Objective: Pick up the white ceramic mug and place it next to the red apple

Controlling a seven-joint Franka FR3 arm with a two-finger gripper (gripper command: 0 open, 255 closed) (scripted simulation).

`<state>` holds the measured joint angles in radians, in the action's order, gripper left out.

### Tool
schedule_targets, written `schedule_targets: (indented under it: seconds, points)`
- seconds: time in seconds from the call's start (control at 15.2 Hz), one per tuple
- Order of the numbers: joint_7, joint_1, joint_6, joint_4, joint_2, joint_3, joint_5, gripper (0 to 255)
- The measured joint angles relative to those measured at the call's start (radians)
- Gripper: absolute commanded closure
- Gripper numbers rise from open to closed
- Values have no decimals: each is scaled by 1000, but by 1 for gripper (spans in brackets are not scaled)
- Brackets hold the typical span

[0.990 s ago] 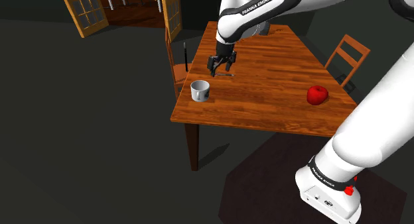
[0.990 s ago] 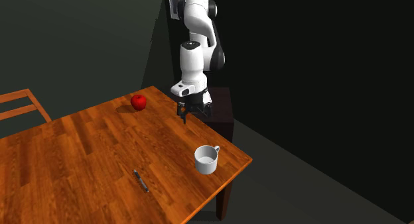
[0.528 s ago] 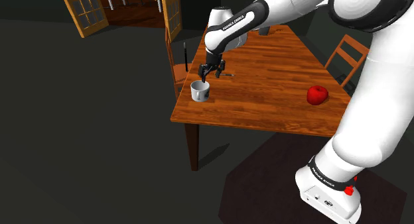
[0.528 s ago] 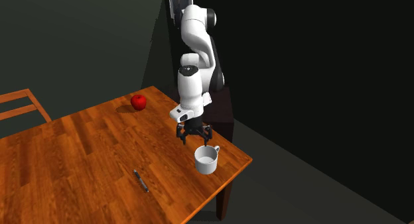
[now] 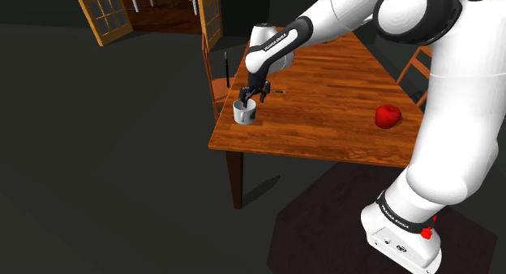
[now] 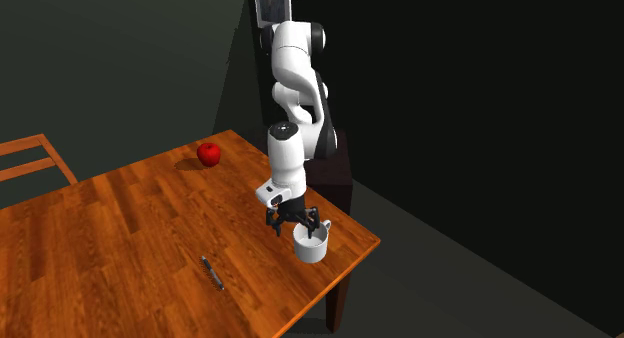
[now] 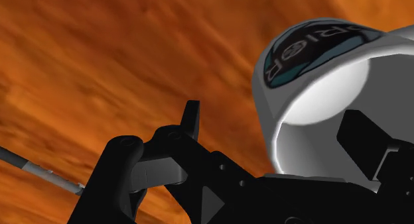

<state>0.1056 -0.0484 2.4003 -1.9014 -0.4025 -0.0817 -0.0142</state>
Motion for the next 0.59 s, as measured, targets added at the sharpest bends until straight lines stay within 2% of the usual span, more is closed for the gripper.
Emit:
schedule_targets:
  seconds: [0.53,0.59]
  points:
    - [1,2,26,-1,-25,1,2,0]
    - [1,2,26,-1,-25,1,2,255]
